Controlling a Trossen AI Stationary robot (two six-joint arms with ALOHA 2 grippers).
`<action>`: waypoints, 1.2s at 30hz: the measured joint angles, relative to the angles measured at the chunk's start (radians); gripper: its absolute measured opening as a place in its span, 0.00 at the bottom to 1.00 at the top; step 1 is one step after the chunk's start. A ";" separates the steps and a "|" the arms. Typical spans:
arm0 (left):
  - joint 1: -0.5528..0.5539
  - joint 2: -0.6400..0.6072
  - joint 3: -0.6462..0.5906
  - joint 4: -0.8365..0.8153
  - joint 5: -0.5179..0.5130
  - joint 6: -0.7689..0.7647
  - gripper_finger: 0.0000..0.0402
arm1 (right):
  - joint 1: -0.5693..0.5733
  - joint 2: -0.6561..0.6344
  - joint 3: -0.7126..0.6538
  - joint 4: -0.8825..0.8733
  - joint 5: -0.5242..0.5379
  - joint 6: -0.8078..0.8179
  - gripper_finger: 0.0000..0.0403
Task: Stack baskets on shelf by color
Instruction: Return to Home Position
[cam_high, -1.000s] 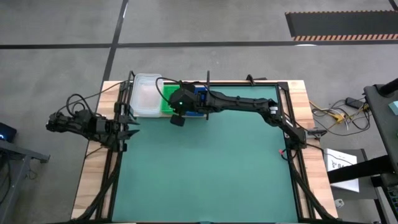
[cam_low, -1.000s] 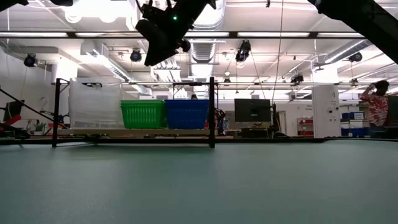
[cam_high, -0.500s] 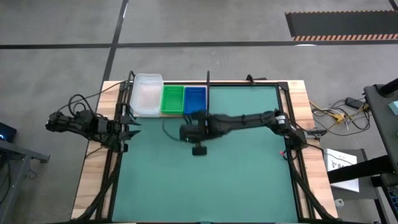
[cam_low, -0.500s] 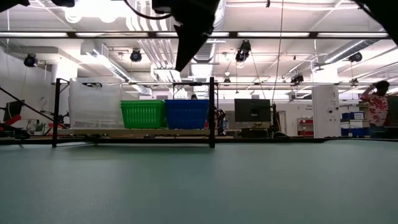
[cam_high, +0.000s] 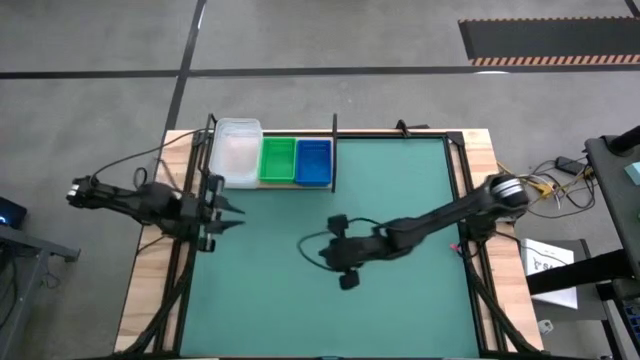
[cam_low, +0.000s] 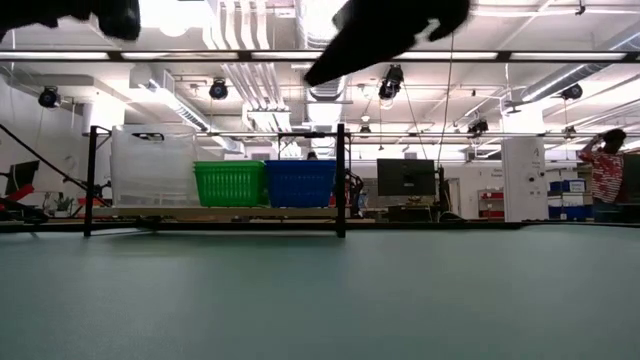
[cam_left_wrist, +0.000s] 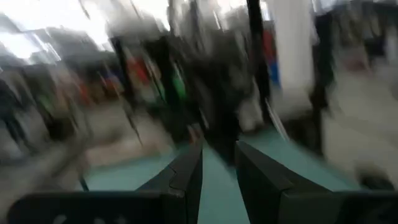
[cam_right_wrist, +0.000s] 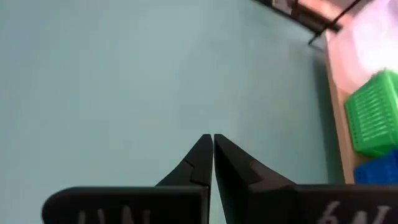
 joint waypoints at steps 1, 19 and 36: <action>0.000 0.001 0.003 -0.078 0.019 -0.012 0.20 | 0.002 -0.042 -0.055 0.042 -0.002 -0.018 0.02; 0.024 -0.310 -0.207 -0.114 0.154 -0.004 0.20 | -0.040 -0.821 -0.911 0.596 0.013 -0.069 0.02; 0.030 -0.346 -0.321 0.003 0.160 0.032 0.20 | -0.039 -1.424 -1.227 0.568 0.076 -0.207 0.02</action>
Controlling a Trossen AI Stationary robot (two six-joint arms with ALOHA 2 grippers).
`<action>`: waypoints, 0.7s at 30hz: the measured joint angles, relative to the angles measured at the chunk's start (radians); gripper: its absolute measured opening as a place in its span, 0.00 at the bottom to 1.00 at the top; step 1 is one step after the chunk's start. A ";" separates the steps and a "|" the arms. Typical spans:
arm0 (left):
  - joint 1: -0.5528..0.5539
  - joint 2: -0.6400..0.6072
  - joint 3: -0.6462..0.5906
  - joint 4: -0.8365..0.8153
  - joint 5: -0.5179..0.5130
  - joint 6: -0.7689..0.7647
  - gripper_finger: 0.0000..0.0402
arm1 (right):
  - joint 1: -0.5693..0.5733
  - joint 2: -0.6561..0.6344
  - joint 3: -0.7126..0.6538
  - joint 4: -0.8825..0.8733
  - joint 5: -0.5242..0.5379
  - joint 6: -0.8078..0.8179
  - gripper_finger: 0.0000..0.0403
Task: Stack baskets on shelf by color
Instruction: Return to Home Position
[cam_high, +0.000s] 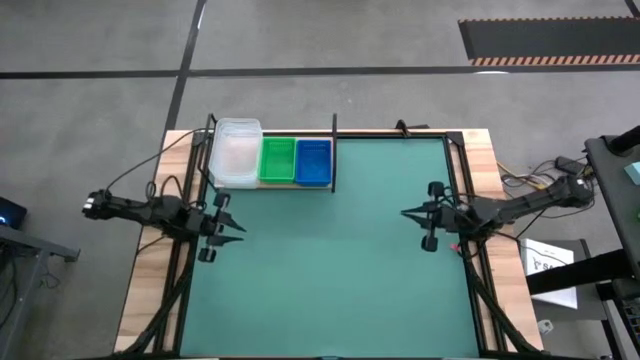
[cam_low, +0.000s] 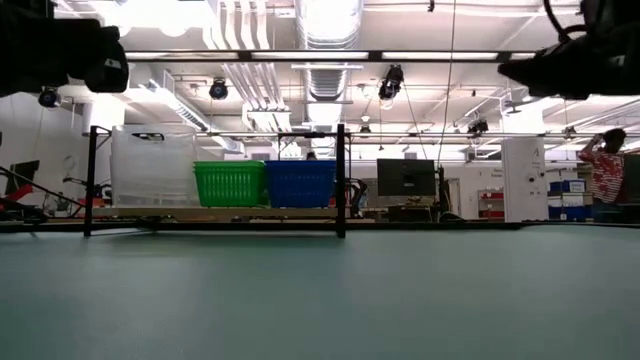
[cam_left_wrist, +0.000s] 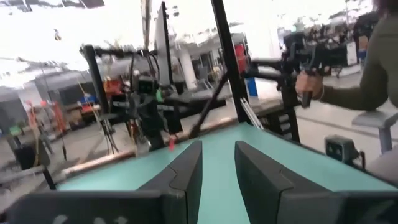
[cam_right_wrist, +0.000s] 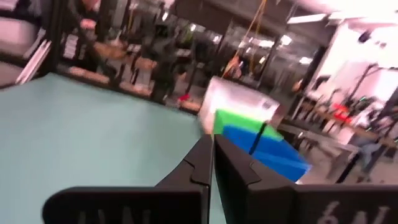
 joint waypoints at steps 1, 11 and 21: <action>0.000 0.001 0.000 0.015 0.000 0.004 0.20 | 0.000 -0.027 0.000 -0.014 0.002 -0.010 0.02; 0.000 0.015 -0.001 0.057 -0.028 0.015 0.20 | 0.000 -0.205 0.000 -0.023 0.006 -0.116 0.02; 0.000 0.039 -0.002 0.058 -0.028 0.009 0.20 | 0.000 -0.206 0.000 -0.079 -0.066 -0.085 0.02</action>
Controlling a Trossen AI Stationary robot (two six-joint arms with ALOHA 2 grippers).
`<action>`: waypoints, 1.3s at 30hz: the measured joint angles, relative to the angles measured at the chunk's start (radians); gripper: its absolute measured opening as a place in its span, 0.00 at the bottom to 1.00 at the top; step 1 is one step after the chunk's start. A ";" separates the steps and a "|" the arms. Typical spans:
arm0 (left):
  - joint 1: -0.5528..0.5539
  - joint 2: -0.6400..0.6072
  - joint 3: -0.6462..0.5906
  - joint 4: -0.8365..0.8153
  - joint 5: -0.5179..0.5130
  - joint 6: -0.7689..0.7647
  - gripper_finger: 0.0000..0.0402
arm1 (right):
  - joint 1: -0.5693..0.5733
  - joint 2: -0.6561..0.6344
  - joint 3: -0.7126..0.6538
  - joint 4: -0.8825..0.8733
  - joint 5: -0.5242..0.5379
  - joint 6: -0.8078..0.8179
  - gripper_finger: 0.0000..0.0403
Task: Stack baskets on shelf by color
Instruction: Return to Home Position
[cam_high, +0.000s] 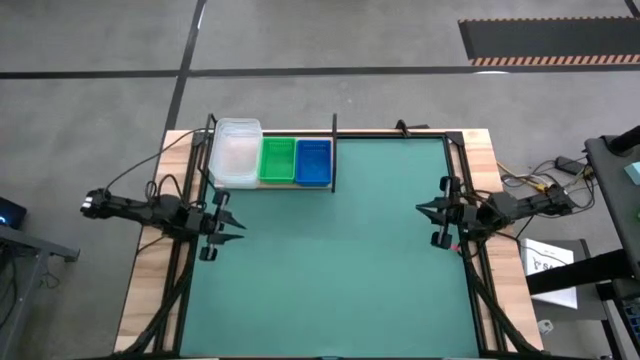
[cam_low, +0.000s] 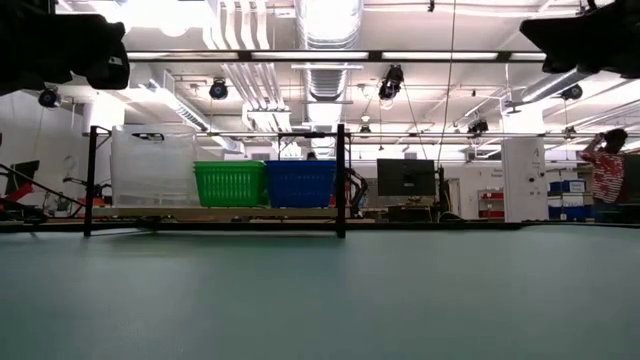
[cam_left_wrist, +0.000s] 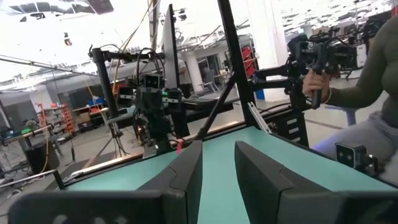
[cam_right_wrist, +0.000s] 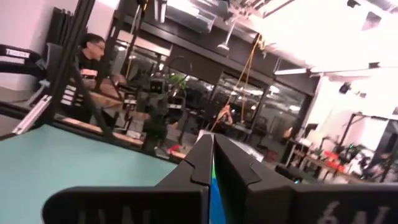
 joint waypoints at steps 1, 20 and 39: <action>0.000 0.000 0.000 -0.001 0.000 0.000 0.20 | 0.000 0.000 0.000 -0.014 0.000 0.036 0.02; 0.000 0.002 -0.002 0.008 0.000 0.000 0.20 | 0.000 0.040 -0.001 -0.034 0.000 0.244 0.02; 0.000 0.002 -0.002 0.007 0.000 0.000 0.20 | 0.000 0.040 -0.001 -0.034 0.000 0.244 0.02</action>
